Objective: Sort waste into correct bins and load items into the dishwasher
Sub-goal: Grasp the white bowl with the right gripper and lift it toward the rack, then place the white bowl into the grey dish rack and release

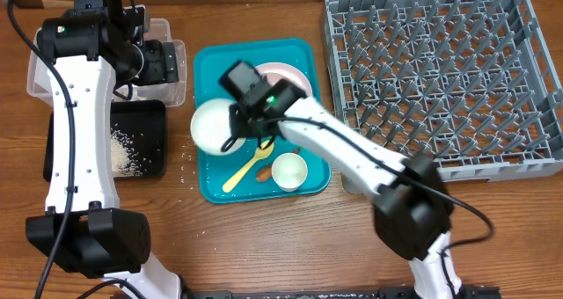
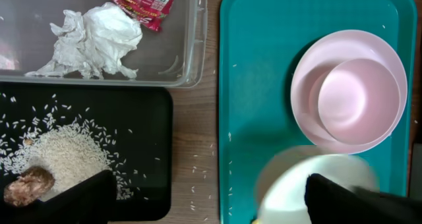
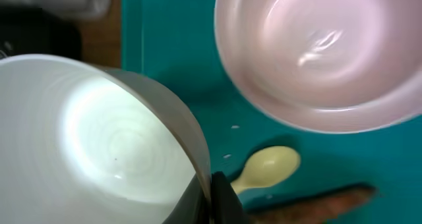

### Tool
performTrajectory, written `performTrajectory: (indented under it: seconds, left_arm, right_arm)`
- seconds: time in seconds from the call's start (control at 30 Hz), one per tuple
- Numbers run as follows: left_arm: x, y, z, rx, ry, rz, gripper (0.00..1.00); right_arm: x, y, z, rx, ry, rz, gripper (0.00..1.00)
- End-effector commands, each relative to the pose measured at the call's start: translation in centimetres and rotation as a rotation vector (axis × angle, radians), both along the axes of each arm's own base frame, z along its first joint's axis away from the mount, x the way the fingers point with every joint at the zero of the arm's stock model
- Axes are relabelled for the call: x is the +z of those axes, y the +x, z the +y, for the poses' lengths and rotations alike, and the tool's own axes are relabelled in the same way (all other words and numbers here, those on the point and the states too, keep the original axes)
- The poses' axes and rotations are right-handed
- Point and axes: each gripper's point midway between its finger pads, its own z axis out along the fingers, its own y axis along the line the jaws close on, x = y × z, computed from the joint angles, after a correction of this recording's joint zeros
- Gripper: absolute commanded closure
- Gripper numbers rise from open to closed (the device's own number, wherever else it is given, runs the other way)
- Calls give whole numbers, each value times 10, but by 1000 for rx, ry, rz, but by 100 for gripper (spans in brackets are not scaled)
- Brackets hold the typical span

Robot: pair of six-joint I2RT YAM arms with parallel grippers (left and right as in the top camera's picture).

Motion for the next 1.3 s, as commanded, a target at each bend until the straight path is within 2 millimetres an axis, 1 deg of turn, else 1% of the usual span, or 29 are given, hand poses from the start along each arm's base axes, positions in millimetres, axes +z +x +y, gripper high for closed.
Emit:
performTrajectory:
  seconds: [0.0,0.03,0.1,0.17,0.2,0.27,0.33,0.37,0.43,0.5,0.53,0.57,0.67,0.73,0.9,1.13,1.27]
  left_arm:
    - [2,-1,1,-2,9,-3,0]
    - [2,0,1,-2,8,-3,0]
    - [2,0,1,-2,8,-3,0]
    - [2,-1,1,-2,9,-3,0]
    - [2,-1,1,-2,8,-3,0]
    - [2,-1,1,-2,8,-3,0]
    - [2,-1,1,-2,9,-3,0]
    - [2,-1,1,-2,8,-3,0]
    - [2,-1,1,-2,8,-3,0]
    - [2,-1,1,-2,8,-3,0]
    - [2,-1,1,-2,8,-3,0]
    - [2,-1,1,-2,9,-3,0]
    - [2,-1,1,-2,9,-3,0]
    - [2,-1,1,-2,9,-3,0]
    - [2,-1,1,-2,8,-3,0]
    - [2,-1,1,-2,8,-3,0]
    - [2,-1,1,-2,8,-3,0]
  right_arm:
    - [120,54,-74,-210,-32,-334,96]
    - [133,66,-100,-283,-86,-400,96]
    - [152,87,-144,-384,-202,-512,96]
    - [164,104,-181,-458,-327,-602,96]
    - [171,114,-205,-520,-411,-654,96]
    - [179,127,-235,-602,-527,-721,96]
    - [183,142,-258,-640,-642,-772,96]
    - [183,152,-266,-636,-699,-791,96]
    - [179,168,-274,-603,-780,-807,96]
    - [165,189,-278,-535,-866,-807,96]
    - [152,205,-283,-475,-940,-800,96]
    - [146,213,-286,-445,-980,-798,96]
    - [127,227,-293,-358,-1094,-766,96]
    - [116,231,-294,-322,-1158,-740,96]
    - [90,234,-298,-311,-1205,-696,96]
    - [68,236,-295,-274,-1218,-664,96]
    - [53,232,-297,-275,-1210,-626,96]
